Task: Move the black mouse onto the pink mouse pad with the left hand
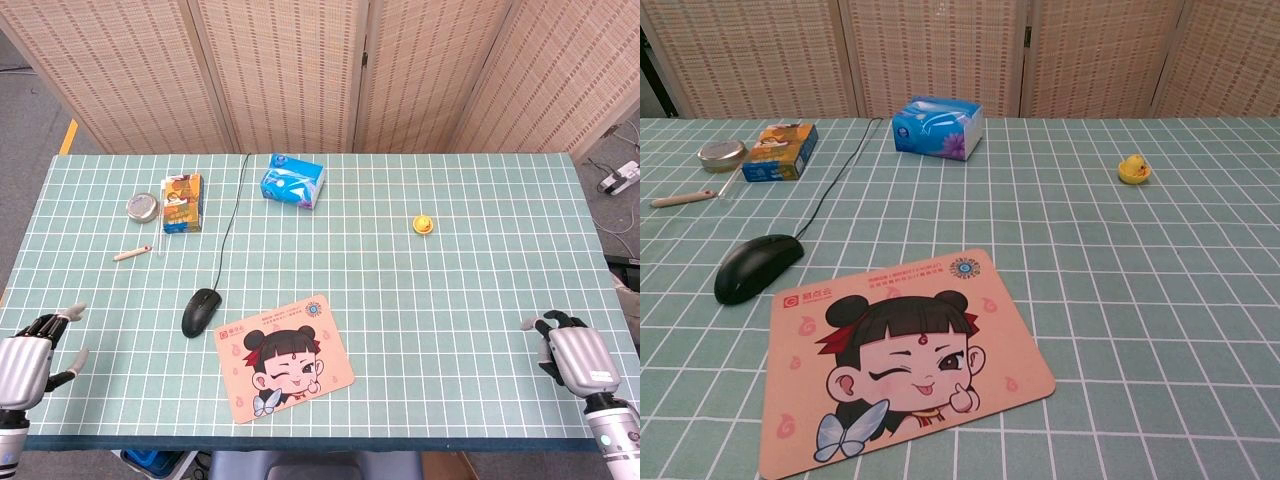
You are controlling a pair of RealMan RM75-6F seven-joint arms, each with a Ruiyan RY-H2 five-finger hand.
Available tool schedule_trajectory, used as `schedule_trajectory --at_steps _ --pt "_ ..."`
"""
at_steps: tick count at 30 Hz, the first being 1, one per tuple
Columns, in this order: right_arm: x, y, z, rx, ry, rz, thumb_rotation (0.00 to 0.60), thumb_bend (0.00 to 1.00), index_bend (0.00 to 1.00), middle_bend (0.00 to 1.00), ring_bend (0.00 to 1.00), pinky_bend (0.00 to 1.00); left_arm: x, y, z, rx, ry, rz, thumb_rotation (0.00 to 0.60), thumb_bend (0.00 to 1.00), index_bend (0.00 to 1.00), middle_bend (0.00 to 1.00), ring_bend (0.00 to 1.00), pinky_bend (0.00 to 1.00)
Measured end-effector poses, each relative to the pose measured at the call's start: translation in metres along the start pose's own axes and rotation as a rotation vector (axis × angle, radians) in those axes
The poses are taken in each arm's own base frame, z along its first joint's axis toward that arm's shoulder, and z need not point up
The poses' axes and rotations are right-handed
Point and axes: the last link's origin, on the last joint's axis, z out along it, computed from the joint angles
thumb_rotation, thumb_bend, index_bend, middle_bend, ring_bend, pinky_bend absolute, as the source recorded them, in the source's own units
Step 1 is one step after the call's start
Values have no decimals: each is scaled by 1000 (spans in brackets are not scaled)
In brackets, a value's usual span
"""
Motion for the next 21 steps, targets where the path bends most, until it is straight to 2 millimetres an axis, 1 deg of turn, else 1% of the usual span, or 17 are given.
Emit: schedule_trajectory --at_steps 10,12,14,16,19,21 --pt "5 -2 -5 10 25 10 600 343 351 329 237 335 -1 6 2 -33 -10 -6 600 337 209 368 337 540" --pt "8 -2 -6 11 33 10 600 343 352 347 259 335 0 9 3 -50 -10 -7 600 337 212 391 366 576" --pt "10 -3 -8 12 43 9 600 343 352 361 279 337 0 12 4 -67 -10 -7 600 336 215 451 437 663" --pt "14 -4 -10 13 54 6 600 343 352 363 282 337 -1 15 5 -85 -16 -6 600 336 227 518 502 721" --pt "19 -6 -14 16 75 8 600 343 352 363 282 337 0 19 6 -121 -29 -6 600 336 253 709 632 819" --pt "22 -7 -16 18 90 11 600 343 351 363 283 337 0 21 8 -148 -47 -15 600 336 268 808 699 862"
